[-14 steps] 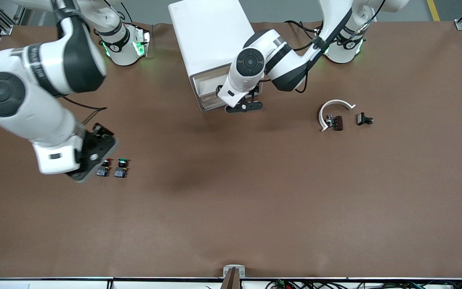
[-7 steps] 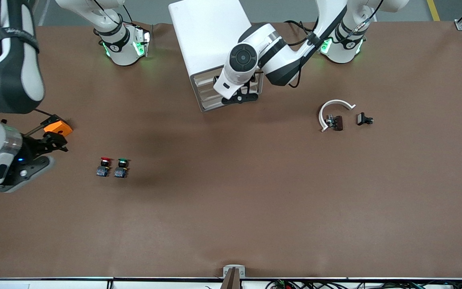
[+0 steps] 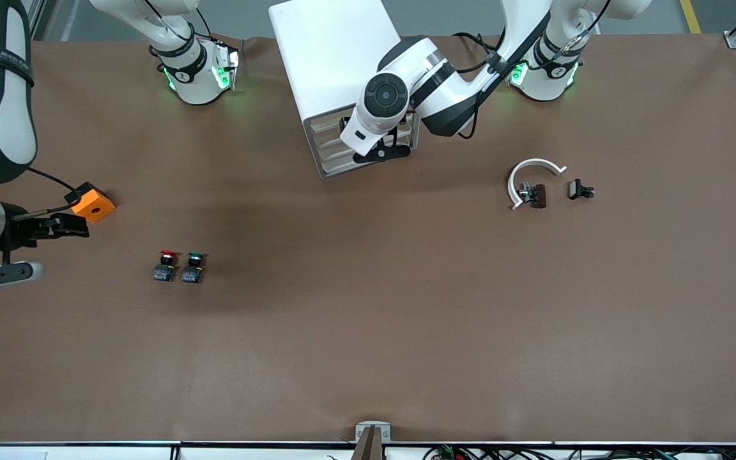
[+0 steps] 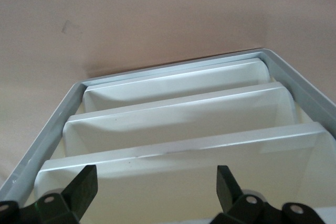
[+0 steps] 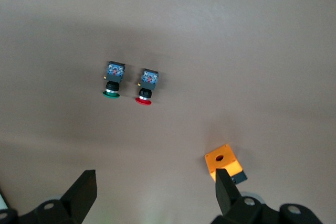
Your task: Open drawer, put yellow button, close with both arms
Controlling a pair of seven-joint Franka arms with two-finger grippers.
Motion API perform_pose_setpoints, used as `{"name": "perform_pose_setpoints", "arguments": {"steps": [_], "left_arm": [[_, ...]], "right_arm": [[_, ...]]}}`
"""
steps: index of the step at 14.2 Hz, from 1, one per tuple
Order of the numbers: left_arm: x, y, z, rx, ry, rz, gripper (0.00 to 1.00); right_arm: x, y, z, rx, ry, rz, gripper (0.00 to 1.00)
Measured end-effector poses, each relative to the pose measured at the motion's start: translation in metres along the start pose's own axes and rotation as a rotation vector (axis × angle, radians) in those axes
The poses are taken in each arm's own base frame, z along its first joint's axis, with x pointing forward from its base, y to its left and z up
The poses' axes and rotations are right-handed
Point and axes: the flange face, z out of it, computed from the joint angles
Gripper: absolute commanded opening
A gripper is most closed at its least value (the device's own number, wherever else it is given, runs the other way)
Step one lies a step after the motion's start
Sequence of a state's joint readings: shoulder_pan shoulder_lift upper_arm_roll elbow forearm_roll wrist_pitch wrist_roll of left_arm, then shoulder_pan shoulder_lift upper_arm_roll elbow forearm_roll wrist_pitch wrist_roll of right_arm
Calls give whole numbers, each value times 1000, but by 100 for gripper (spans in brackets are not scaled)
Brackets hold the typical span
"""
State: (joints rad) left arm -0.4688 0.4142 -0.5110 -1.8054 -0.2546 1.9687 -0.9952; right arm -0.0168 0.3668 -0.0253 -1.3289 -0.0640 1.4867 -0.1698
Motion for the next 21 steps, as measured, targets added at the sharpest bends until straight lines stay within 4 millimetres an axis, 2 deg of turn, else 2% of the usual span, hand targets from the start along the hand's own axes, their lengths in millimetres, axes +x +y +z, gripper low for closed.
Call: {"name": "perform_pose_setpoints", "arguments": {"steps": [3, 7, 10, 14, 17, 21], "left_arm": [[13, 0, -13, -27, 6, -16, 100], [55, -16, -55, -84, 59, -65, 100], [74, -25, -82, -107, 105, -79, 100], [95, -41, -114, -88, 225, -75, 100], [114, -61, -141, -93, 289, -101, 100], [135, -97, -182, -106, 370, -152, 100]], "right_arm": [[-8, 2, -5, 1, -2, 121, 100], [-11, 2, -8, 0, 0, 198, 100], [-19, 1, -25, 0, 8, 217, 100], [-35, -12, -44, 4, -42, 268, 100], [-45, -19, -60, 16, -31, 330, 100], [-78, -23, -95, 32, -7, 338, 100]]}}
